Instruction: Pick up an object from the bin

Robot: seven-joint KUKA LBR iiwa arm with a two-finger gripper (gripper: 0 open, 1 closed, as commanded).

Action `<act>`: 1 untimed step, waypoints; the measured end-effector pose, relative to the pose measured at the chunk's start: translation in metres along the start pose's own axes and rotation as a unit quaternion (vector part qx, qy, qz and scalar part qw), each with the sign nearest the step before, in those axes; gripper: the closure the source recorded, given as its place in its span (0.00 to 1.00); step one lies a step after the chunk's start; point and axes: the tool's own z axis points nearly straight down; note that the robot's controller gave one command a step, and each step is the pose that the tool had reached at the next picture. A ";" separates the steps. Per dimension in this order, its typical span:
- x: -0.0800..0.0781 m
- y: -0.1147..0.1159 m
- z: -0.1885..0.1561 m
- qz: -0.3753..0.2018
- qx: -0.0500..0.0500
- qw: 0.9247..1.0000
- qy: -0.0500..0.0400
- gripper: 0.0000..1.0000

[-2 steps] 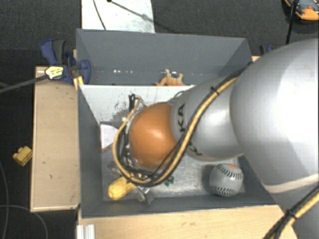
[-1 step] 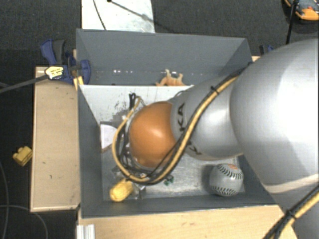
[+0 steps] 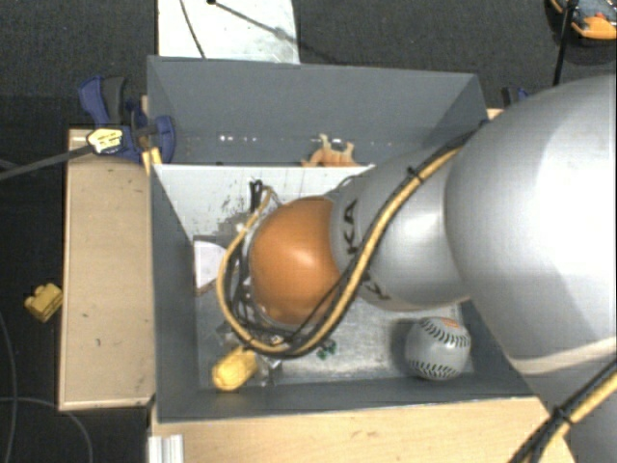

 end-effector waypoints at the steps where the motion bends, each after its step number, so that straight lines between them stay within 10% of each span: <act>1: 0.000 0.000 0.000 0.001 0.000 1.000 0.000 1.00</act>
Offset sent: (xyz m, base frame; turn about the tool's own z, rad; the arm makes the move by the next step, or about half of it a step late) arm 0.0000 0.0000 0.0300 0.0000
